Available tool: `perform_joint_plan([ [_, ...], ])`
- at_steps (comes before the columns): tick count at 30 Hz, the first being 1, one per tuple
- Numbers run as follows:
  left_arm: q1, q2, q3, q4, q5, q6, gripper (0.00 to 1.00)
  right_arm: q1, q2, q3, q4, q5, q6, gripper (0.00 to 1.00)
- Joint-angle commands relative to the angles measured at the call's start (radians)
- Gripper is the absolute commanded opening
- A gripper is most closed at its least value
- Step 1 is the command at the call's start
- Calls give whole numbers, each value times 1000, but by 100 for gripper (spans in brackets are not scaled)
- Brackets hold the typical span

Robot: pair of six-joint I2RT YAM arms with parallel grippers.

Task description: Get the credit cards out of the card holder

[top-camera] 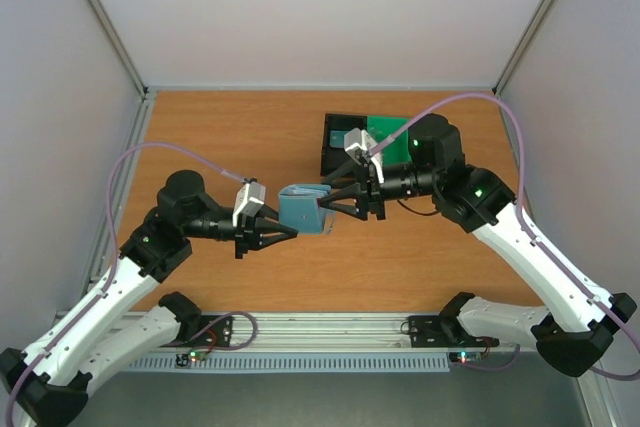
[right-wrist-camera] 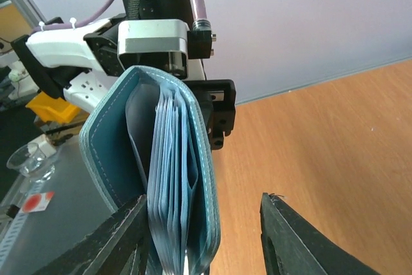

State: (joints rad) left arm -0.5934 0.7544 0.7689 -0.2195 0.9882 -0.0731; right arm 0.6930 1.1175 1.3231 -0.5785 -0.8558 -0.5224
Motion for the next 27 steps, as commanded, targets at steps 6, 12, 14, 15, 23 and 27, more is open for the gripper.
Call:
perform_joint_plan([
  [6,-3,-11,1,90,10,-3,0,19,31,-33,90,-45,60,52],
  [12,-3,-9,-6,123,-7,-21,0,41,49,-60,102,-55,70,14],
  [14,-3,-8,-17,138,-28,-35,0,41,30,-81,133,-59,94,1],
  [15,-3,-8,-23,137,-51,-46,3,41,19,-89,138,-47,103,1],
  [23,-3,-79,-103,90,-376,-18,79,15,122,78,-413,1013,298,1],
  [27,-3,-68,-131,95,-572,-59,82,28,220,137,-564,1238,375,1],
])
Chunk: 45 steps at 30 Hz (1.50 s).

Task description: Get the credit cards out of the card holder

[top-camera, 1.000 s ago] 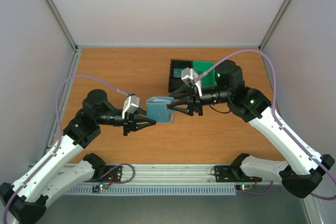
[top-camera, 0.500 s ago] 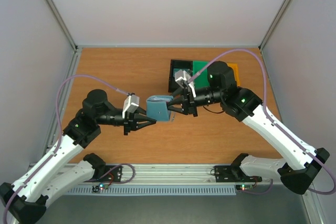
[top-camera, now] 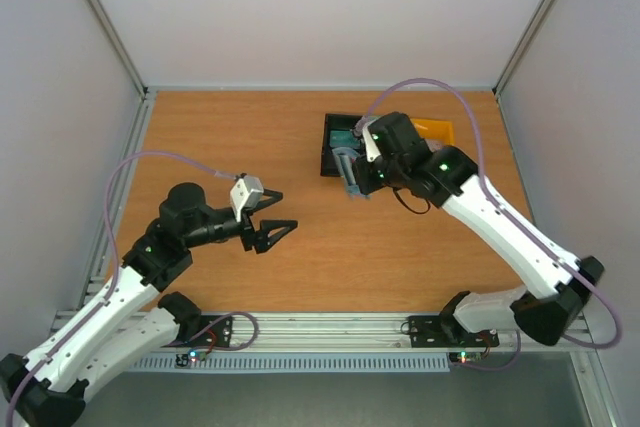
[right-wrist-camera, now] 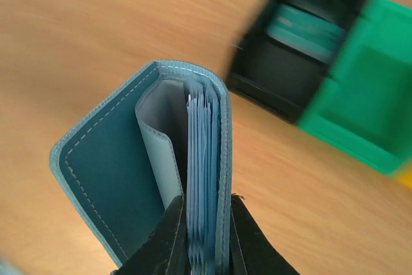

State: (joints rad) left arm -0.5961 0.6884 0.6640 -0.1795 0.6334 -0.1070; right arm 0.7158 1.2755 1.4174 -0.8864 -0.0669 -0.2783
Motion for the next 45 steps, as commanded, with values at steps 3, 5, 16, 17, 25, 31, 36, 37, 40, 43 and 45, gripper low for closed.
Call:
perform_joint_plan([
  [3,-1,15,-31,60,-226,-33,89,42,59,36,-192,400,168,1],
  [5,-1,39,-23,67,-196,-86,97,102,89,71,-185,421,191,1],
  [16,-4,91,-55,205,-207,-390,100,329,229,198,-100,410,217,1],
  [17,-4,90,-56,204,-215,-393,99,335,225,196,-87,395,215,1],
  [25,-4,83,-89,76,-342,-396,99,359,193,169,-21,246,158,1],
  [31,-4,76,-104,93,-337,-387,81,358,147,132,27,89,102,1],
  [36,-2,47,-107,94,-282,-342,48,340,67,71,73,-33,51,1],
  [37,-2,42,-111,110,-254,-328,42,335,60,69,70,-66,37,1],
  [40,-2,24,-121,163,-158,-311,23,314,21,46,73,-130,14,1],
  [43,-2,6,-131,170,-95,-317,12,257,-49,-9,92,-182,13,1],
  [45,-2,1,-135,195,-52,-327,5,201,-96,-51,116,-266,6,1],
])
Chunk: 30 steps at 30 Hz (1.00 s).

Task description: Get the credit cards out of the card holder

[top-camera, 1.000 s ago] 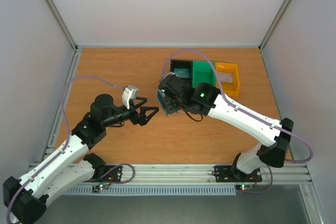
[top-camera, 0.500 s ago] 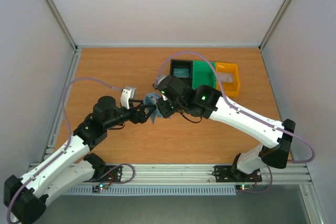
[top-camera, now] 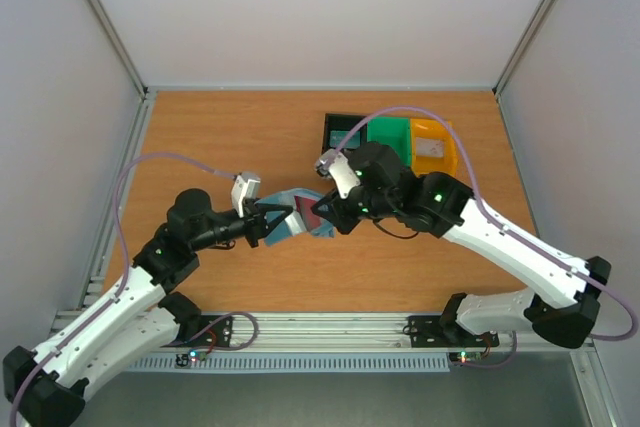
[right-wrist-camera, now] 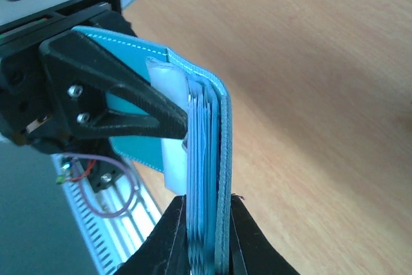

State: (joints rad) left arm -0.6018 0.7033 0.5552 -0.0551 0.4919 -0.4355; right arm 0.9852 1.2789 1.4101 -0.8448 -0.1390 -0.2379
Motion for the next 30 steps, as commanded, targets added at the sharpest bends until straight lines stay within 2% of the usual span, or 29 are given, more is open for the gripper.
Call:
perform_joint_plan([
  [1,5,-15,-29,95,120,-5,1,-100,-120,-67,87,-255,-38,1],
  [2,5,-17,-33,125,159,-9,0,-136,-136,-85,97,-333,-45,1],
  [4,5,-17,-36,205,259,-19,0,-162,-162,-127,121,-396,-65,3],
  [6,4,-10,-26,252,334,-16,0,-167,-181,-160,156,-453,-84,10],
  [10,4,0,-4,250,348,4,0,-168,-173,-202,213,-542,-94,31],
  [14,4,3,6,271,365,-27,0,-168,-181,-241,240,-521,-103,40],
  [16,4,-7,4,274,375,-27,0,-168,-189,-253,252,-521,-104,37],
  [20,4,5,-20,305,375,-38,0,-167,-213,-266,256,-508,-95,3],
  [22,4,10,-37,313,355,-51,0,-172,-238,-285,256,-477,-73,1],
  [23,4,10,-44,303,324,-52,3,-179,-247,-291,246,-455,-60,1],
  [26,4,-9,-61,239,206,-41,42,-214,-262,-295,186,-366,-11,1],
  [28,5,-29,-78,212,119,-6,52,-236,-264,-287,130,-279,20,1],
  [30,12,-51,-79,154,6,17,53,-242,-245,-246,16,-56,64,1],
])
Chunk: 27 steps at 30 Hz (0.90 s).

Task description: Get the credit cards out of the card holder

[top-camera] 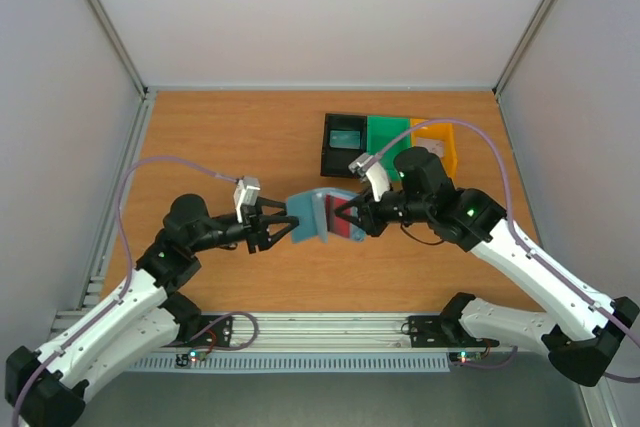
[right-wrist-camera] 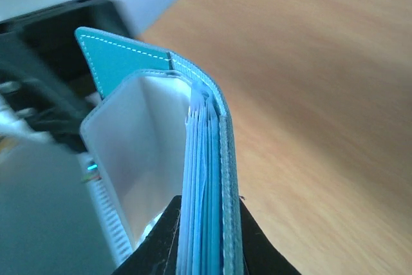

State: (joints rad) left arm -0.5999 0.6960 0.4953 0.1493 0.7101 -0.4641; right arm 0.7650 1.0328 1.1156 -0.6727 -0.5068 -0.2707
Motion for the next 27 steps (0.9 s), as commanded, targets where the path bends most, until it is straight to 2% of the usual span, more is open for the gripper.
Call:
perform_joint_plan([
  [1,21,-60,-13,-98,-263,55,53,-22,24,83,-230,413,127,1],
  [4,56,-115,35,-289,-377,125,54,-21,106,187,-422,740,208,1],
  [7,80,-178,61,-416,-395,189,51,-13,176,242,-499,910,226,1],
  [10,84,-224,49,-437,-269,192,50,19,215,261,-477,955,225,1],
  [14,78,-205,35,-337,-52,74,47,123,318,349,-463,953,232,1],
  [18,62,-187,71,-324,-34,47,48,225,415,419,-432,912,249,1],
  [19,59,-174,77,-317,-47,58,51,243,430,427,-417,893,254,1],
  [20,55,-161,79,-315,-73,61,60,256,439,433,-393,859,258,1],
  [21,51,-142,80,-324,-123,56,75,258,441,436,-370,816,262,1],
  [22,51,-126,83,-352,-186,46,95,259,438,437,-358,773,267,1],
  [23,51,-113,93,-401,-256,36,99,260,434,441,-349,763,269,1],
  [25,51,-102,96,-476,-342,57,99,263,417,435,-337,761,269,1],
  [27,51,-81,71,-457,-335,85,99,263,411,423,-330,757,269,1],
])
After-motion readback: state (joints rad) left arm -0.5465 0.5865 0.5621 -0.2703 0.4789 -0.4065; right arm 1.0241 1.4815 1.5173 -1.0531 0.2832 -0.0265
